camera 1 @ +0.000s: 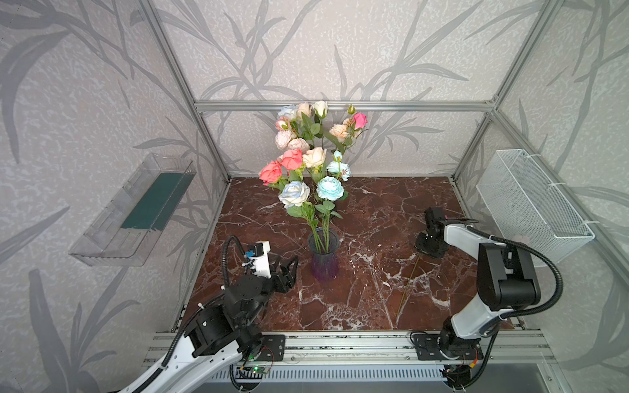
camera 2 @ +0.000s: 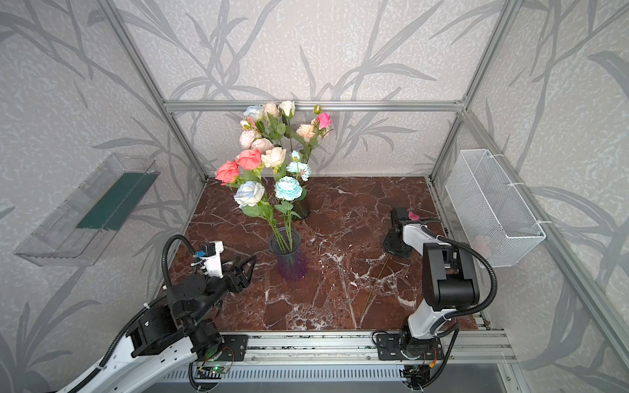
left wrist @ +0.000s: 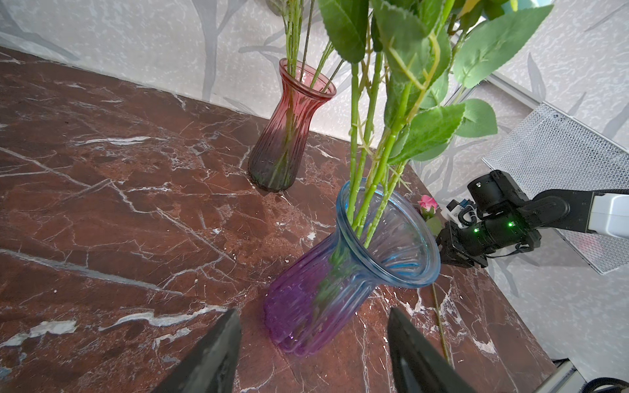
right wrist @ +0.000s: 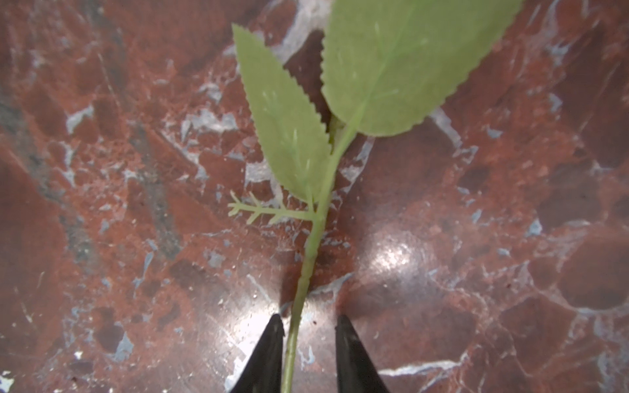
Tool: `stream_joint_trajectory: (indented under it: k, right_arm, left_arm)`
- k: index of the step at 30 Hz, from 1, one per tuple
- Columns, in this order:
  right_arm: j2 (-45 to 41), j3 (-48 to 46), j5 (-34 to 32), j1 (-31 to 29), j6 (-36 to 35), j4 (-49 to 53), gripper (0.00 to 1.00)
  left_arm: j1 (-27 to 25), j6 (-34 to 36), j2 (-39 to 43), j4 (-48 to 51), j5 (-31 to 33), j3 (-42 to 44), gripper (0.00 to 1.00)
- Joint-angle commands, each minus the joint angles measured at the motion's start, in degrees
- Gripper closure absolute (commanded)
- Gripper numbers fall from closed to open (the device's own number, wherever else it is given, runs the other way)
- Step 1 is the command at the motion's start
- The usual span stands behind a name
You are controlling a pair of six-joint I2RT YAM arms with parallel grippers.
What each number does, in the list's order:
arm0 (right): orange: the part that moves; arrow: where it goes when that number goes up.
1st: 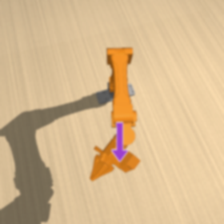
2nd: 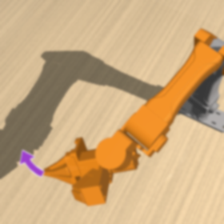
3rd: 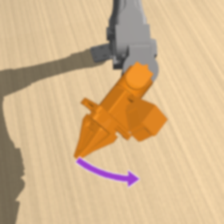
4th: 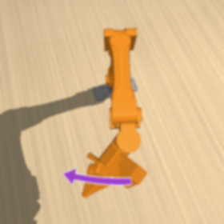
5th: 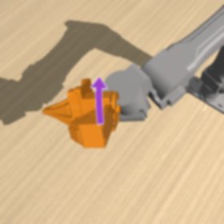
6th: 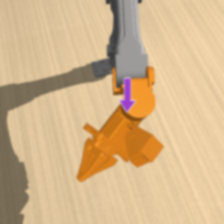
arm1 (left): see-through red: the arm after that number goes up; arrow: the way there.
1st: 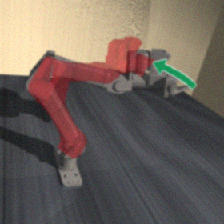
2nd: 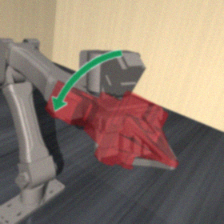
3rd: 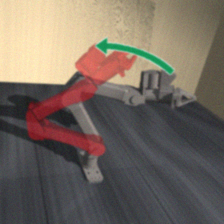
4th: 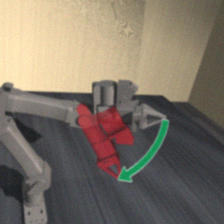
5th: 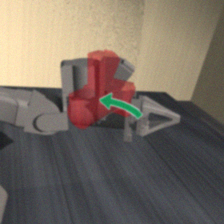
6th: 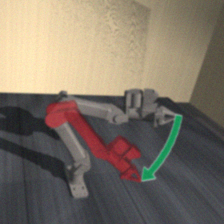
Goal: Arrange the flowers into the vase
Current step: 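Move the right gripper to the pink rosebud stem on the table and grasp it, then lift the pink rosebud upright with the right gripper while the left reaches toward it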
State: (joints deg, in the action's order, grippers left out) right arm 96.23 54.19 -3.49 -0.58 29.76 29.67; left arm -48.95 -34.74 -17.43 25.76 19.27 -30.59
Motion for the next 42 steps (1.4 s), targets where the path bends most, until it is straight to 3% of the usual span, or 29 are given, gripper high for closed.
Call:
stream_joint_trajectory:
  k: [1, 12, 20, 29, 34, 42]
  right_arm:
    - [1.2, 0.3, 1.6, 0.9, 0.3, -1.0, 0.77]
    - [2.4, -0.4, 3.6, 2.2, 0.5, -2.6, 0.95]
    - [-3.4, -0.8, 7.6, 2.2, 0.9, -3.3, 0.98]
    - [-12.7, -1.3, 11.0, 0.2, 1.3, -4.6, 0.99]
    - [-18.6, 0.5, 11.4, -3.9, 2.0, -4.6, 1.00]
    - [-27.6, 4.3, 11.2, -8.6, 2.5, -4.2, 1.00]
  left_arm:
    - [0.2, -1.0, 0.4, 0.3, -0.1, -0.4, 0.31]
    - [0.2, 1.6, 1.6, 3.1, 1.2, -3.2, 0.31]
    - [0.2, 2.4, 1.6, 4.3, 0.6, -5.5, 0.31]
    - [0.2, 5.8, -1.0, 0.0, -9.9, -9.0, 0.36]
    - [-0.2, 8.1, -7.1, -1.5, -18.3, -13.8, 0.37]
    - [-7.3, 11.5, -17.8, -4.0, -18.3, -20.3, 0.40]
